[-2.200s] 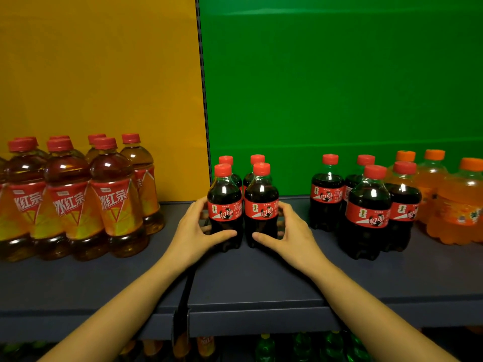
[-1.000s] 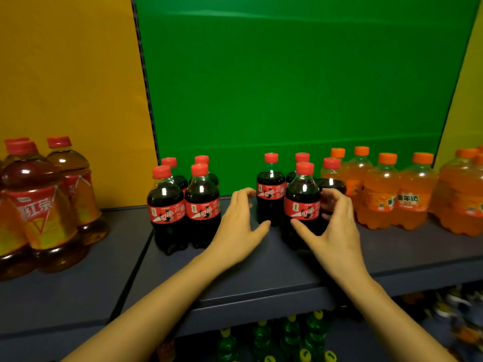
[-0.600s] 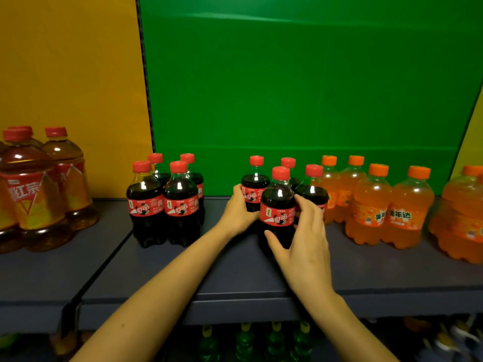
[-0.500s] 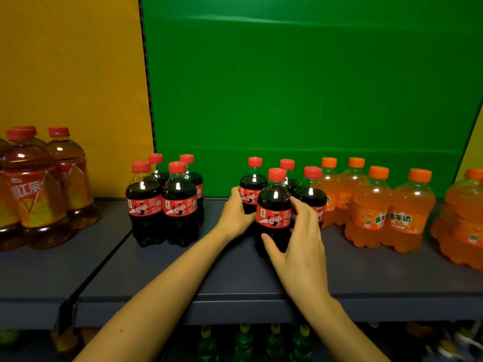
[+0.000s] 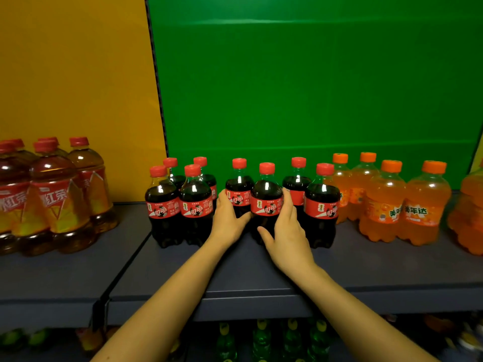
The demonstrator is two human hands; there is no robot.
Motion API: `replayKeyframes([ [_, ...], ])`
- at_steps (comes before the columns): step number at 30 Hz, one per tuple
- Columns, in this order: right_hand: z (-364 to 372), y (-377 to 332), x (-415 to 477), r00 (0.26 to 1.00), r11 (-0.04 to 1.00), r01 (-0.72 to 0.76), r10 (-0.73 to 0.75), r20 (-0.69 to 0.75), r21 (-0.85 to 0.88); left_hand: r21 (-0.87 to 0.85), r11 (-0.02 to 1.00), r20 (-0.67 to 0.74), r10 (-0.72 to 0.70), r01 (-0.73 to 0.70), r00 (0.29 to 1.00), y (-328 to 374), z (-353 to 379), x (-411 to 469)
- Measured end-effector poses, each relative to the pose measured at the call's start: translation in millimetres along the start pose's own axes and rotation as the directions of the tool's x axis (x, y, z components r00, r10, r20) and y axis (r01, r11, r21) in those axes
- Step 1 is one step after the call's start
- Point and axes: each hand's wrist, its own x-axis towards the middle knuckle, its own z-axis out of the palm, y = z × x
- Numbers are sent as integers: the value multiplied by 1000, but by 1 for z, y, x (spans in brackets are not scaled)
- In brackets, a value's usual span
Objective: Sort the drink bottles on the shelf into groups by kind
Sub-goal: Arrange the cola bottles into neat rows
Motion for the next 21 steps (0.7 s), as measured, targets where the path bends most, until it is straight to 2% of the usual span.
replayKeyframes([
  [8, 20, 7, 24, 987, 984, -155, 152, 48, 82, -9, 1000, -44, -24, 24, 999, -1, 2, -2],
  [16, 26, 10, 41, 971, 966, -241, 238, 36, 94, 43, 999, -82, -13, 16, 997, -1, 6, -1],
  [21, 29, 12, 44, 970, 964, -243, 244, 2, 105, 41, 998, -92, -33, 37, 995, -2, 9, 1],
])
